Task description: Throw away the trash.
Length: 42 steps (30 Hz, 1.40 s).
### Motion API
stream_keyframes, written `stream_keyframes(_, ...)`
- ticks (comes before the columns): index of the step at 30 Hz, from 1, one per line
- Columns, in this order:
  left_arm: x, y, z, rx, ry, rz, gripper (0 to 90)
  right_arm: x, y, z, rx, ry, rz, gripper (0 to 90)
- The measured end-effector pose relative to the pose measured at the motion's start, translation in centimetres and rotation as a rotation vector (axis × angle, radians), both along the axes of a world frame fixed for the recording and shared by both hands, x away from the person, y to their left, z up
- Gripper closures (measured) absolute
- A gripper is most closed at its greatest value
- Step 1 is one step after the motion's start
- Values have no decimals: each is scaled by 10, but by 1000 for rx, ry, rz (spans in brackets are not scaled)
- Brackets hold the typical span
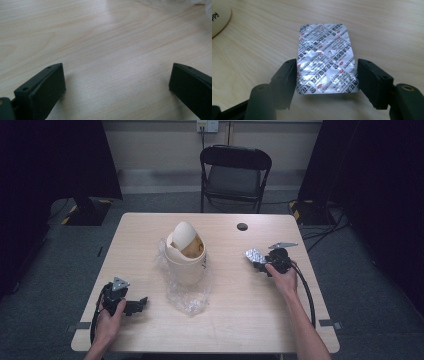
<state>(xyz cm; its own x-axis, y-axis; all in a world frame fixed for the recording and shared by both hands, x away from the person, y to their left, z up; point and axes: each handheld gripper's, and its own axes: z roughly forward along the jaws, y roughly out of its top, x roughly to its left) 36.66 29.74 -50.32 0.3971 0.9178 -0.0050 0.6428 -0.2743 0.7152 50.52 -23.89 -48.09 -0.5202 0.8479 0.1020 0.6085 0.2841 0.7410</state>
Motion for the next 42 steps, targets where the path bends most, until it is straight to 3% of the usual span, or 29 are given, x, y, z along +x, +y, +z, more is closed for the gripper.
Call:
stream_keyframes(9, 0, 0, 0, 0, 0, 0, 0, -5, 6, 5, 51, 2, 11, 341)
stream_keyframes(16, 0, 0, 0, 1, 0, -1, 0, -15, 11, 17, 95, -22, 30, 342)
stream_keyframes(35, 0, 0, 0, 0, 0, -1, 0, -30, 27, 37, 137, -66, 104, 342)
stream_keyframes(42, 0, 0, 0, 0, 0, -1, 0, -36, 40, 52, 155, -72, 146, 342)
